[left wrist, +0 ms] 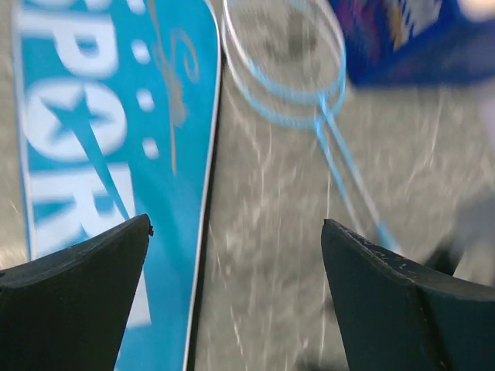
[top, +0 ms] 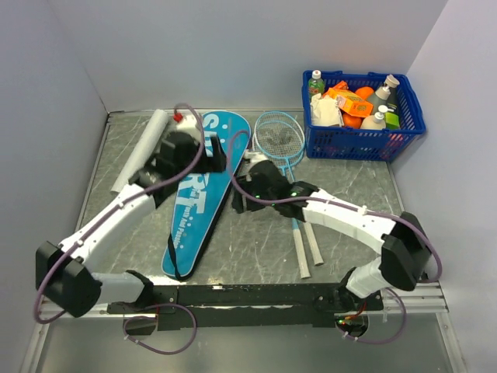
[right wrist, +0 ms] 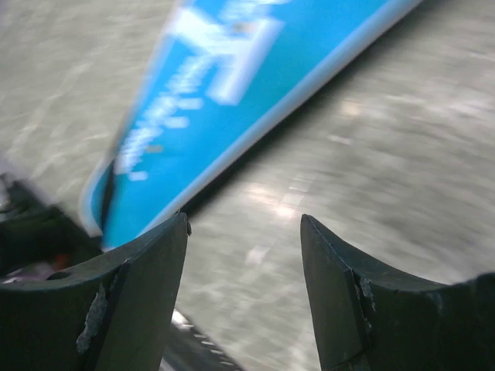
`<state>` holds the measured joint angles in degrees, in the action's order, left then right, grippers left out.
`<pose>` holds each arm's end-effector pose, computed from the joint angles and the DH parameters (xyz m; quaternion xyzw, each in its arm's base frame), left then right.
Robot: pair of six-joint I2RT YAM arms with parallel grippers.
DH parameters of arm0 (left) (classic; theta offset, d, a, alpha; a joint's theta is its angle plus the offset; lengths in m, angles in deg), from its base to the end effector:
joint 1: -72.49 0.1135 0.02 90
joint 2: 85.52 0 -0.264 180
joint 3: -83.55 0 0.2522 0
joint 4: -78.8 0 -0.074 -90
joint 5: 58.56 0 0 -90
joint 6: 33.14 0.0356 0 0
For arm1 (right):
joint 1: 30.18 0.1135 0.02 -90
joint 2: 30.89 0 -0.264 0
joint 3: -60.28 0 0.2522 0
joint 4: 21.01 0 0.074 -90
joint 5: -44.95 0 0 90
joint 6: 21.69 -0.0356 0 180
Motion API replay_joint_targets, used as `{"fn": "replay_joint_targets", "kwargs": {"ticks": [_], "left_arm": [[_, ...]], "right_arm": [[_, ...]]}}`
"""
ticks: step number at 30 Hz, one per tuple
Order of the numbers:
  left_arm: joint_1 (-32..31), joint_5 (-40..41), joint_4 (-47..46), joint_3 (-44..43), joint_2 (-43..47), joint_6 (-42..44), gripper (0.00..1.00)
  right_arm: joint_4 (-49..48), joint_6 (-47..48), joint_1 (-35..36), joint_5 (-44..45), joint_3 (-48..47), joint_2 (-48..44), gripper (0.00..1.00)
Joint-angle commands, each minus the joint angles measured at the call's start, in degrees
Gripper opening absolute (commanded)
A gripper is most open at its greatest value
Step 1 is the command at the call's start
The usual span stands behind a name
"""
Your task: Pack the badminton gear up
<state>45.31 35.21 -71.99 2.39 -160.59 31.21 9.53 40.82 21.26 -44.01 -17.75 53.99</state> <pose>0.2710 -0.1365 0.3523 -0.0070 0.8342 -0.2204 0.5055 0.2086 0.2607 0.2798 -0.1821 0.8777 0.2754 0.3473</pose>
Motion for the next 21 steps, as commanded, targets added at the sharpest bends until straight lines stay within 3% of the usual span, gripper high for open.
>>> {"fn": "replay_joint_targets", "kwargs": {"ticks": [1, 5, 10, 15, 21], "left_arm": [[-5.3, 9.6, 5.1, 9.5, 4.0, -1.1, 0.96], [-8.8, 15.3, 10.2, 13.0, 6.4, -2.5, 0.96], [-14.8, 17.7, 13.3, 14.7, 2.0, -5.1, 0.97], [-20.4, 19.3, 13.5, 15.4, -3.7, -6.7, 0.97], [-22.0, 19.5, 11.6, 17.8, -5.8, -8.5, 0.97]], "right_arm": [[6.1, 2.6, -6.2, 4.4, 7.1, -6.7, 0.68], [7.3, 3.5, -9.1, 4.8, 11.4, -14.4, 0.68], [8.8, 4.3, -10.5, 4.1, 14.0, -19.7, 0.68], [8.4, 4.5, -10.8, 3.0, 15.7, -21.1, 0.68], [6.3, 4.1, -10.9, 1.1, 17.9, -20.2, 0.68]]}}
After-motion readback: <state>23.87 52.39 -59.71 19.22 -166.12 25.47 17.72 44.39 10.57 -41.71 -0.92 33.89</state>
